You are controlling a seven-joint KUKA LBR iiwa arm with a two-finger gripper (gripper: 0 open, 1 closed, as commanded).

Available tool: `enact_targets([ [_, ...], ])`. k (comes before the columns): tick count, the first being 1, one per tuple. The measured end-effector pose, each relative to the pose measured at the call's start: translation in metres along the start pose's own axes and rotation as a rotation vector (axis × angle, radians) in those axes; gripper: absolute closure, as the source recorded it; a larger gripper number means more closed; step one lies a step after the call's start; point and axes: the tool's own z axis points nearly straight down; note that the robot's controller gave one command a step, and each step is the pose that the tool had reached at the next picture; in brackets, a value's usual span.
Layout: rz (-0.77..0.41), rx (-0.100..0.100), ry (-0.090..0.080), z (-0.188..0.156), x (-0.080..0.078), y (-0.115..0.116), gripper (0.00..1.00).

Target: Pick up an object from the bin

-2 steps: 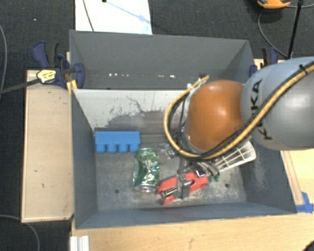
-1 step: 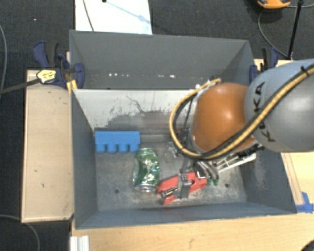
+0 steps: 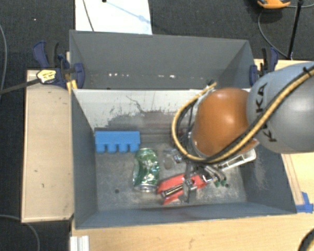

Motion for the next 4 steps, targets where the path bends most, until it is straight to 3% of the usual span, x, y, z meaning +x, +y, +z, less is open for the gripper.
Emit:
enact_targets([
  [1,-0.185,0.002,-0.004,0.017,-0.001,0.001,0.0],
  [2,-0.277,-0.001,0.006,0.049,0.001,0.0,1.0],
  [3,-0.272,-0.001,0.002,0.05,0.001,-0.001,0.0],
  [4,-0.267,-0.001,0.004,0.05,0.002,-0.001,1.0],
])
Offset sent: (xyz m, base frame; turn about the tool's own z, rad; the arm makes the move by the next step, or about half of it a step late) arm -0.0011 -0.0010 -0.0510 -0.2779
